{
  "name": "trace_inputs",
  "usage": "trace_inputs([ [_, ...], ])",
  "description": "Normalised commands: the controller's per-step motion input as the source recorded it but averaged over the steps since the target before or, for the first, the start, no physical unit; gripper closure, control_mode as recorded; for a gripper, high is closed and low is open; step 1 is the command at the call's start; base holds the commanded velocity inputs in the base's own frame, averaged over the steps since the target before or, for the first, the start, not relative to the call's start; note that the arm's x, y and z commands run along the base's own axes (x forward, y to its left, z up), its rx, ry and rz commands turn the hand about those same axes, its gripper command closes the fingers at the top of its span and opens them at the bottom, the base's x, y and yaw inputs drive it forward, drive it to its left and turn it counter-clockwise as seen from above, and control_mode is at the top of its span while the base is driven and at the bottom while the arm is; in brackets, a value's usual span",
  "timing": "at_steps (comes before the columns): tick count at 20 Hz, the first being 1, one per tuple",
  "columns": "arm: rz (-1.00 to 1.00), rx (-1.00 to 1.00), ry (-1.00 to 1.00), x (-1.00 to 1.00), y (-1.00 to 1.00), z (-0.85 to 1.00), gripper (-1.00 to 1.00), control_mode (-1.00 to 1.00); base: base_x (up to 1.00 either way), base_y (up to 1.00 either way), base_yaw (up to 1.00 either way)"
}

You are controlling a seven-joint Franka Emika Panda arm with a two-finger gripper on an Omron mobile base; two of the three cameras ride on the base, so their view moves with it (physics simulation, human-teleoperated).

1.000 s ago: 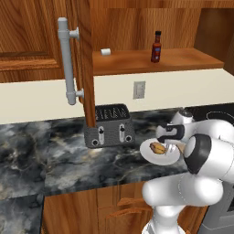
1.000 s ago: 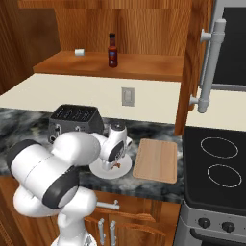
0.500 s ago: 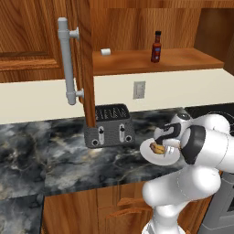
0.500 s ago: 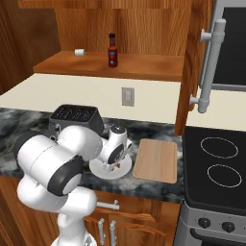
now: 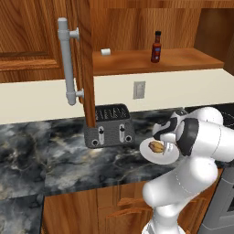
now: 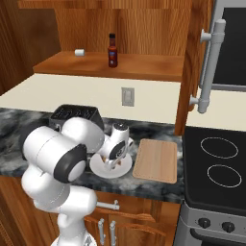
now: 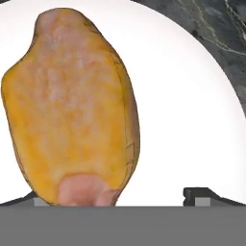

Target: Pick the chicken drumstick from the plate and place it on the cutting board. Then pick the condiment bottle from the cabinet and place it next to the cutting board.

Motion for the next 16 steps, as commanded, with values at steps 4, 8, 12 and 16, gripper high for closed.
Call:
trace_inputs([
  [4, 0.02, 0.00, 0.00, 0.13, 0.00, -0.10, 1.00, -1.00, 0.00, 0.00, 0.00],
  [8, 0.05, 0.00, 0.00, 0.01, 0.00, -0.01, 1.00, -1.00, 0.00, 0.00, 0.00],
  [12, 0.06, 0.00, -0.02, -0.15, -0.07, 0.09, 1.00, -1.00, 0.00, 0.00, 0.00],
  [16, 0.03, 0.00, 0.00, -0.07, -0.12, 0.20, 1.00, -1.00, 0.00, 0.00, 0.00],
])
